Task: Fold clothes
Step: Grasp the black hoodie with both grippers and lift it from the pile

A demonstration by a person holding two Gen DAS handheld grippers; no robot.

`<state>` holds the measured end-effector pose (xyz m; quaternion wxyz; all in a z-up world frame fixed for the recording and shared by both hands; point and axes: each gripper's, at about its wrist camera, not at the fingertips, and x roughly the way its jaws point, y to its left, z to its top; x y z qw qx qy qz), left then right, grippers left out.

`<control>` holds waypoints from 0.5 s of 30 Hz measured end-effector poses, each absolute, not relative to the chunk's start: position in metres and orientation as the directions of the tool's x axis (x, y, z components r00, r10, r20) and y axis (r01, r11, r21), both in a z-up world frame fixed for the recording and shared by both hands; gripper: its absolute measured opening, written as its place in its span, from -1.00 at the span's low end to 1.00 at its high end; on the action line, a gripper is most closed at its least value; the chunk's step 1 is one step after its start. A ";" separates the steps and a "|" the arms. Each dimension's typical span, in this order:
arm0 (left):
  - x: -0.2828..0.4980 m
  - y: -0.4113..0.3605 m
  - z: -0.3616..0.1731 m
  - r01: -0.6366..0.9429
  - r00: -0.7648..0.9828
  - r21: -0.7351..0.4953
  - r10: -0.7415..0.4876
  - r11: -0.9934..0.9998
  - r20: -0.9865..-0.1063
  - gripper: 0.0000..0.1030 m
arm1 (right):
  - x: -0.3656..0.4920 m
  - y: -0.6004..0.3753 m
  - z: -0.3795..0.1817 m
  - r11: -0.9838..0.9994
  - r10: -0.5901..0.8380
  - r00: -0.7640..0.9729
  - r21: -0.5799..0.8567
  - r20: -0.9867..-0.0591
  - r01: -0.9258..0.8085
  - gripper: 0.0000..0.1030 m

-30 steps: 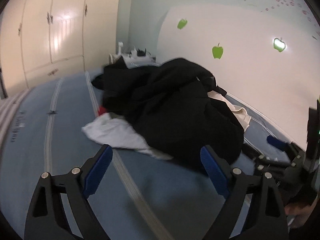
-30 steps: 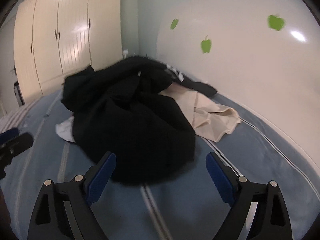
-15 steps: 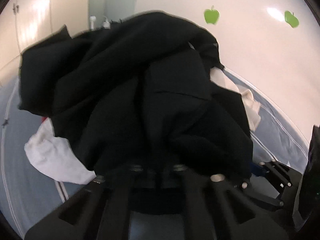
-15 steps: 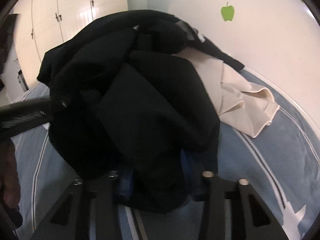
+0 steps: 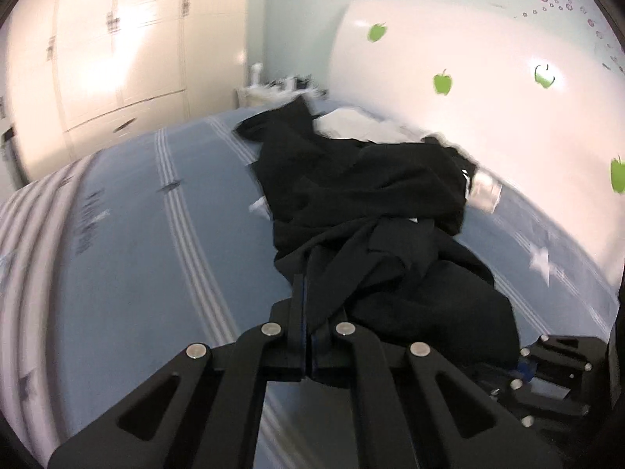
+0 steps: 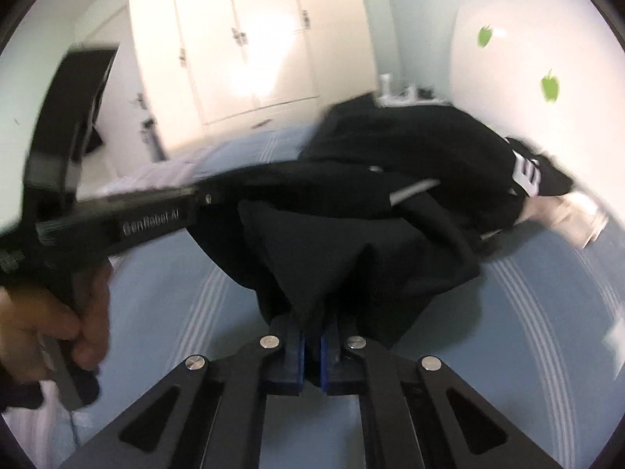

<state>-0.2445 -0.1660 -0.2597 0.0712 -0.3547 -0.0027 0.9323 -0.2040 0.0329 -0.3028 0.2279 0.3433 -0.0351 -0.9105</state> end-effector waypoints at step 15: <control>0.177 -0.393 -0.262 0.216 -0.696 0.064 -0.200 -0.974 -0.690 -1.00 | 0.156 -0.237 -0.340 -0.645 -0.690 -0.413 0.245 -0.594 0.724 -0.91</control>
